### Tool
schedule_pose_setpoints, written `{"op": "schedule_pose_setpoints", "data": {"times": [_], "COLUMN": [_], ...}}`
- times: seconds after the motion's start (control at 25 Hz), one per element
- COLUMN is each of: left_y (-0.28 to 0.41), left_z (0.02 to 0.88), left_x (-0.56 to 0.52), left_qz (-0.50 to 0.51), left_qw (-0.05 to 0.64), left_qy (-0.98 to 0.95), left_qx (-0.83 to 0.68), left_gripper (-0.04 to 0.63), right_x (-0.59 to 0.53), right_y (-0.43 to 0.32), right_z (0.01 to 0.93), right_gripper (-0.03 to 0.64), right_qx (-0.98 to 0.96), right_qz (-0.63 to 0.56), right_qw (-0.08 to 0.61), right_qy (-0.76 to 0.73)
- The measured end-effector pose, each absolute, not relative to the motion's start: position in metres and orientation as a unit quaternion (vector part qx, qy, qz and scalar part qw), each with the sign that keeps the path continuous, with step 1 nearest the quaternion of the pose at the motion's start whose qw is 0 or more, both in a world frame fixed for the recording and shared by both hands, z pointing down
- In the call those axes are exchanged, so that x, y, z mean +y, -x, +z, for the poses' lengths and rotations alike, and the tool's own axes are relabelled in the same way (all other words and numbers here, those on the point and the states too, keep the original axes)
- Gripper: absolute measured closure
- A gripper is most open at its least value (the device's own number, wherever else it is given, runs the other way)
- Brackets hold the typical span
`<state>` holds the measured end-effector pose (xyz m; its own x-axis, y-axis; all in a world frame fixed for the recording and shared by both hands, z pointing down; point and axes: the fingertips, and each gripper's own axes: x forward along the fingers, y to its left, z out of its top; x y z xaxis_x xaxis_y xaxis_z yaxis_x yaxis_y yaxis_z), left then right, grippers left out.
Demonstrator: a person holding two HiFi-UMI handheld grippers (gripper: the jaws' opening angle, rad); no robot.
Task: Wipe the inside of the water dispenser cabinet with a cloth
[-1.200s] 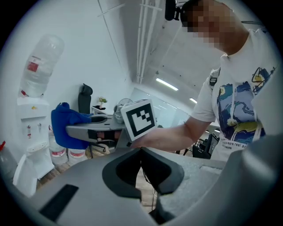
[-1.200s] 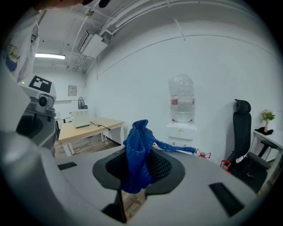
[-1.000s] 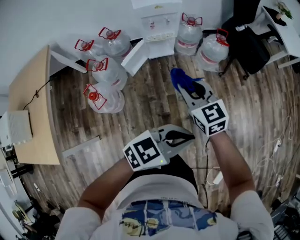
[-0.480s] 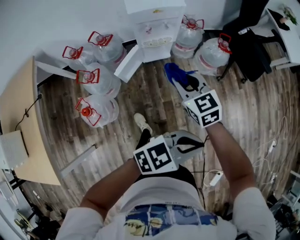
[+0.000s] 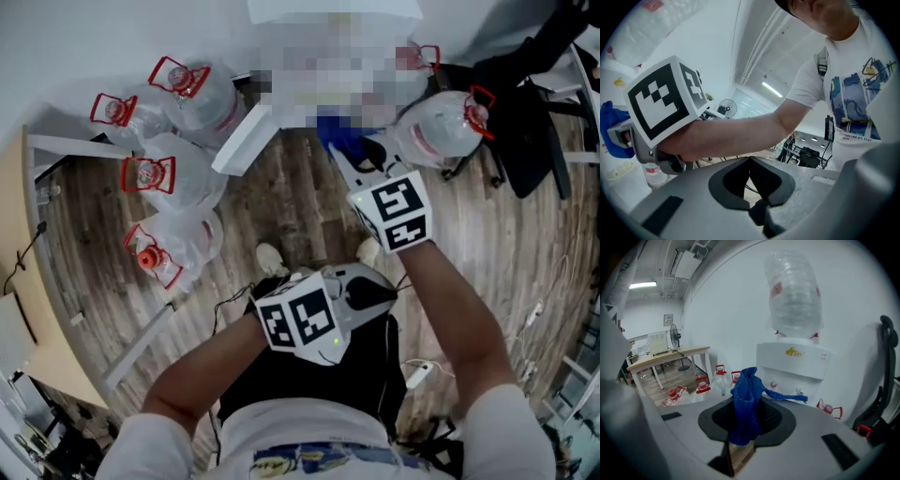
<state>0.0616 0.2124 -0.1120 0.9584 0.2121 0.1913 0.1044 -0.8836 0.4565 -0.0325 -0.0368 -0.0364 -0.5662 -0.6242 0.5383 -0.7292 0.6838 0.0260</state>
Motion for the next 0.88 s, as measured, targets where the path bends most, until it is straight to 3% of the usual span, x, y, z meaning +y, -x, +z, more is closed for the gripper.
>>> {"op": "schedule_pose_setpoints", "data": {"times": [0.48, 0.88], "left_y": [-0.092, -0.084], "left_z": [0.11, 0.224], "left_x": [0.112, 0.054], "left_qz": [0.077, 0.06], "left_qw": [0.264, 0.219], "left_qy": [-0.961, -0.971], "left_qx": [-0.04, -0.068], "left_gripper": [0.592, 0.592], "right_x": [-0.095, -0.189], "right_y": [0.034, 0.012], "right_z": [0.246, 0.416], "right_gripper": [0.532, 0.532], "right_qx": [-0.896, -0.862], "right_qz": [0.085, 0.076], "right_qw": [0.269, 0.233], "right_qy": [-0.342, -0.443]}}
